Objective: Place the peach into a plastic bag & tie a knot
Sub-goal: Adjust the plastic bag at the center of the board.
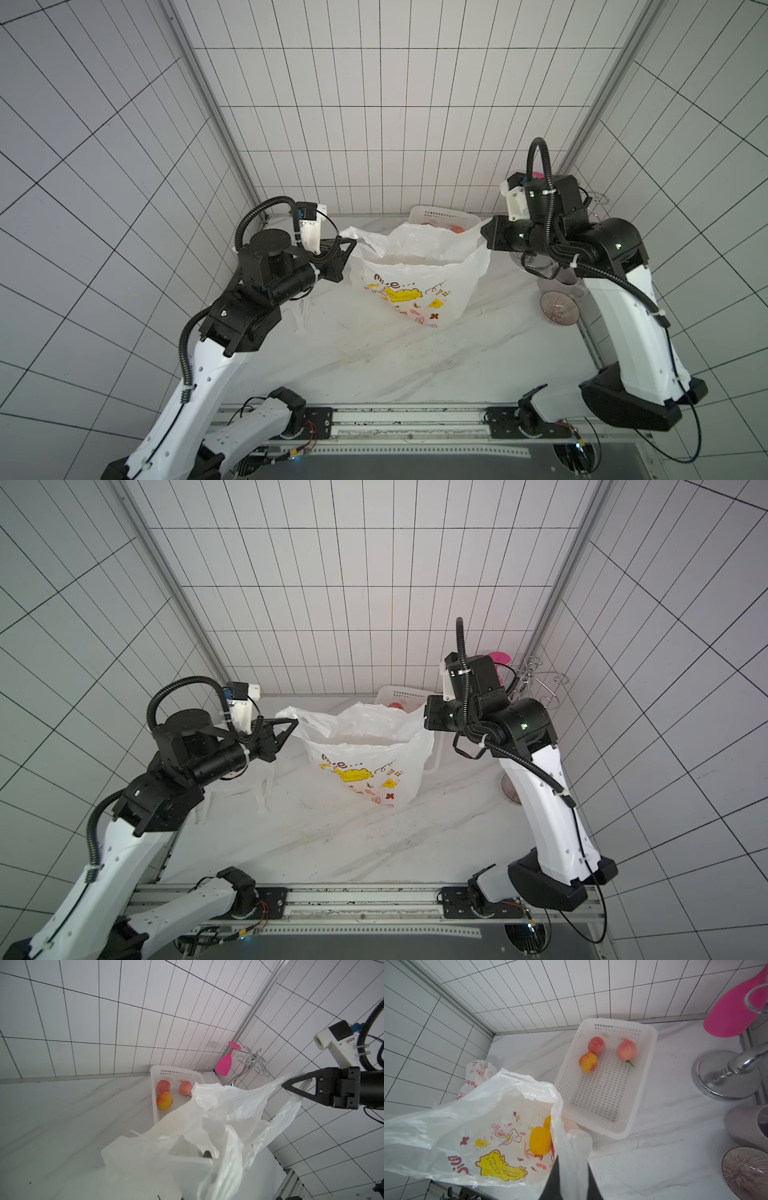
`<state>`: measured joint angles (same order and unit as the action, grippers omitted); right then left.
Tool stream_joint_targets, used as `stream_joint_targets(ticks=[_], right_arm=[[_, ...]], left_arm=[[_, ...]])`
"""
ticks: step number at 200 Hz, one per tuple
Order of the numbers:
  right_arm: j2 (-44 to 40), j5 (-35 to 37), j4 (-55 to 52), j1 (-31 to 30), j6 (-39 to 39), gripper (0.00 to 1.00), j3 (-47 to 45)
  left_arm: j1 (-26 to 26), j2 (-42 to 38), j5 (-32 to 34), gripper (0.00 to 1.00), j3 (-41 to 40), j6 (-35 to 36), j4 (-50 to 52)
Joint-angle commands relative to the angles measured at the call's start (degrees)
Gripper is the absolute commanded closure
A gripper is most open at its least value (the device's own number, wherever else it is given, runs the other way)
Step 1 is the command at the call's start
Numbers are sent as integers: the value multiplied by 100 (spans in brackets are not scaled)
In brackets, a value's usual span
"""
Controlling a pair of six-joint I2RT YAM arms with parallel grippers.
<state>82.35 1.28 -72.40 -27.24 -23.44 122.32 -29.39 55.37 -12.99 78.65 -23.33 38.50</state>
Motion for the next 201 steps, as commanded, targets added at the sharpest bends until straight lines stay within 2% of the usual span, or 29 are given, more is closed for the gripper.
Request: stream_joint_targets(ticks=[1, 19, 33, 74, 110, 139, 161, 180, 201], right_arm=[[214, -89, -382, 227, 296, 88, 332], [281, -171, -271, 422, 322, 88, 72], [323, 165, -158, 465, 419, 87, -239], [448, 987, -213, 604, 790, 76, -903], [383, 1539, -781, 615, 1163, 43, -536], [221, 1927, -1098, 615, 1181, 31, -143], [135, 1528, -1145, 403, 1154, 30, 220], [417, 1103, -1315, -316, 1149, 31, 1048], [895, 184, -1374, -884, 1090, 37, 1670]], left_arm=[[-546, 124, 359, 100, -211, -286, -341], [-1041, 388, 527, 100, -318, -313, -657], [-1318, 648, 604, 100, -432, -280, -912], [-1436, 1260, 463, 99, -838, 237, -1511], [-1307, 1276, 105, 97, -1064, 773, -2249], [-1039, 1653, -84, 98, -627, 594, -1804], [-965, 1894, -44, 99, -380, 558, -1403], [-923, 1976, -112, 100, -295, 548, -1285], [-867, 1980, -281, 99, -217, 532, -1286]])
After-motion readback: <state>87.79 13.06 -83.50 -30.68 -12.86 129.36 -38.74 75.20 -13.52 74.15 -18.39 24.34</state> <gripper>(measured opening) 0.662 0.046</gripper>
